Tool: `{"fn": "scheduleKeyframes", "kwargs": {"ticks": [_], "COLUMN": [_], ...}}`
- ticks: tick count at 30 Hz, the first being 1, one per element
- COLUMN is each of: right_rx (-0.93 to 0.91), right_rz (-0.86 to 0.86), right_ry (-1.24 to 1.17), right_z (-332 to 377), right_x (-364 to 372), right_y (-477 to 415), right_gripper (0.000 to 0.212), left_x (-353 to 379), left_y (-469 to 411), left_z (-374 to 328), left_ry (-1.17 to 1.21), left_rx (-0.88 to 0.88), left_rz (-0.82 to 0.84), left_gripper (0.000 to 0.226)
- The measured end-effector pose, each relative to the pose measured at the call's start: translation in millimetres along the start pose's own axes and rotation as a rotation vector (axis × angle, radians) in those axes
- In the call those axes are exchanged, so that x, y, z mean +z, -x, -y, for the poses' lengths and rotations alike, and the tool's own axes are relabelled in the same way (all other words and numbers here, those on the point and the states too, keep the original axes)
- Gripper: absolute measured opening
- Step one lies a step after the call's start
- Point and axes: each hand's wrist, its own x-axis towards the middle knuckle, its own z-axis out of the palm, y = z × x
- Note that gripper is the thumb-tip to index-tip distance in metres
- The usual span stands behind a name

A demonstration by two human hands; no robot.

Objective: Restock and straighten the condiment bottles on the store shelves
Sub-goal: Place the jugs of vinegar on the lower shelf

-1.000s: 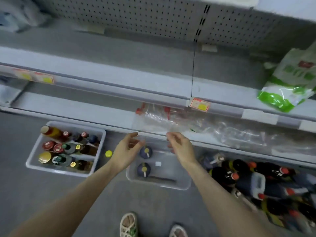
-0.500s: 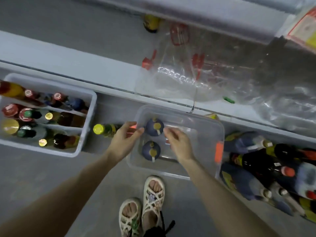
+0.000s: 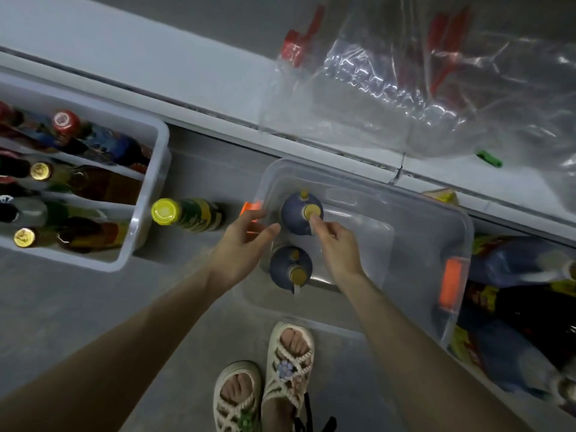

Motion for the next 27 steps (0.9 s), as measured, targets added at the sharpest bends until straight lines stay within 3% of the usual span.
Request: {"fn": "scheduleKeyframes", "kwargs": {"ticks": [5, 10, 15, 19, 27], "right_rx": [0.056, 0.038, -0.016, -0.071, -0.268], "right_rz": [0.043, 0.017, -0.074, -0.132, -0.259], "right_ry": [0.001, -0.015, 0.017, 0.019, 0.018], "right_z": [1.0, 8.6, 17.3, 37.1, 145.6], "right_x": [9.5, 15.3, -10.0, -51.1, -158.1], "right_y": [-9.7, -10.7, 6.5, 42.2, 163.2], "right_gripper": [0.054, 0.042, 0.048, 0.045, 0.051], "left_x": [-1.1, -4.5, -4.1, -4.5, -8.8], "left_y": [-5.6, -3.4, 10.5, 36.9, 134.3], "left_z": [4.3, 3.5, -13.8, -49.3, -184.3], "left_ry": [0.017, 0.007, 0.001, 0.021, 0.034], "left_rx": [-0.002, -0.014, -0.008, 0.006, 0.146], "left_rz": [0.016, 0.026, 0.049, 0.066, 0.145], "left_gripper": [0.029, 0.034, 0.038, 0.034, 0.041]}}
